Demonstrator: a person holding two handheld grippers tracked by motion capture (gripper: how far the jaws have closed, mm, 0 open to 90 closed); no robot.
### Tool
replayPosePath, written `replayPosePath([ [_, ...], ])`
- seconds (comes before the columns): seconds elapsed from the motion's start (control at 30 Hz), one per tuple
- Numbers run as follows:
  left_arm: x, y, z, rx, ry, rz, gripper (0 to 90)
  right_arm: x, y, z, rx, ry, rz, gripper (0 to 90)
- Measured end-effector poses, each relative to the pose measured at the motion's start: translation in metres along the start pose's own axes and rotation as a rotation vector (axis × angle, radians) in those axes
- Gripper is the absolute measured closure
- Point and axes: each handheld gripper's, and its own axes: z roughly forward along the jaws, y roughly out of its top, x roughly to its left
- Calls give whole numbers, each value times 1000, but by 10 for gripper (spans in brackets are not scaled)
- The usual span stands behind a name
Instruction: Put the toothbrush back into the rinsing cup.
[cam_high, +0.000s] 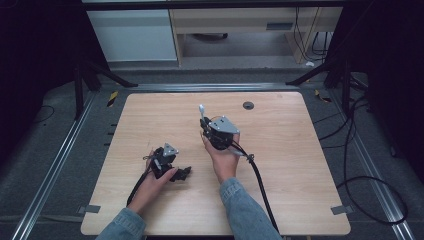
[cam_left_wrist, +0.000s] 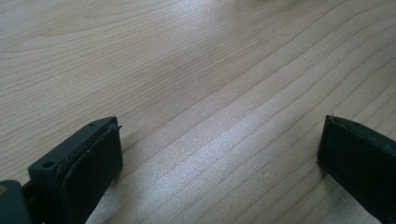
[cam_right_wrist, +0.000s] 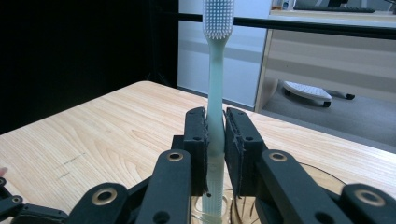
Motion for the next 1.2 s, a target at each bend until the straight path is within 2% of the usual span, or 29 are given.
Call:
replayPosePath([
  [0.8,0,0,0,1,0,1,0,-1,-17,8,3,34,-6,793],
  [1.2,0,0,0,1,-1,1,0,-1,-23,8,19,34,-12,793],
])
